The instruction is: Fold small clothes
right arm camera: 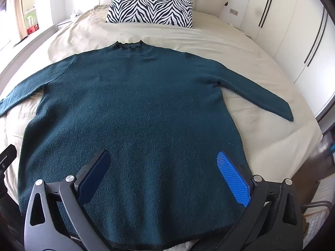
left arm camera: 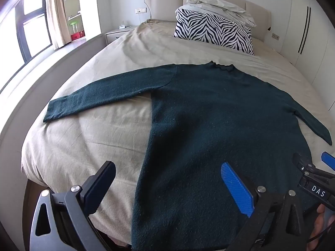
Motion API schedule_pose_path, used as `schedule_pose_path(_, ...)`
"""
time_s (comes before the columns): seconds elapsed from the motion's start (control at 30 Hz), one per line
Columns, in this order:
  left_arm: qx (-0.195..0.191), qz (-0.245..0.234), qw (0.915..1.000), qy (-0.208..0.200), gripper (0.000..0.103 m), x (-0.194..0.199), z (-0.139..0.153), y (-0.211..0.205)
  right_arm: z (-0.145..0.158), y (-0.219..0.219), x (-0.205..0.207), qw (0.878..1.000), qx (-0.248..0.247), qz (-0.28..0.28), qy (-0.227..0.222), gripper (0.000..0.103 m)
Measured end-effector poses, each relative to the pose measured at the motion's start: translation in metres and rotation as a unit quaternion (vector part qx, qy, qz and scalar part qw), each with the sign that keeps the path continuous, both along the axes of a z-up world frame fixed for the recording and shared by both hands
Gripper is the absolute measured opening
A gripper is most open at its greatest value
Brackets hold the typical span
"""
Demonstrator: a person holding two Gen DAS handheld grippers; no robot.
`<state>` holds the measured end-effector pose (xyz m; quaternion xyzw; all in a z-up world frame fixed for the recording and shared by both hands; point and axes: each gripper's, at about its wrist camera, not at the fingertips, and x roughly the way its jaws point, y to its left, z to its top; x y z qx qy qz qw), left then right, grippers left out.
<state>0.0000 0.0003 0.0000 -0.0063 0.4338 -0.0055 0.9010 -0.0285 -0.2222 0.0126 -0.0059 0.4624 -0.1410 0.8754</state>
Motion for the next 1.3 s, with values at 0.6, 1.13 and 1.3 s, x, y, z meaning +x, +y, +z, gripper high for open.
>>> schedule_pose_path(0.6,-0.001,0.001,1.0,0.005,0.103,-0.0027,-0.0038,0.0053,0.0007,-0.0004,-0.0053,1.0,-0.001,-0.001,0.003,0.103)
schedule_pose_path(1.13,-0.001,0.002,1.0,0.007,0.103,-0.0023,-0.0028,0.0045,-0.002,-0.0003,-0.0023,1.0,0.002,-0.001,0.004,0.103)
schedule_pose_path(1.3,-0.001,0.002,1.0,0.007,0.103,-0.0022,-0.0025,0.0042,-0.0027,0.0004,-0.0022,1.0,0.003,0.0,0.005,0.103)
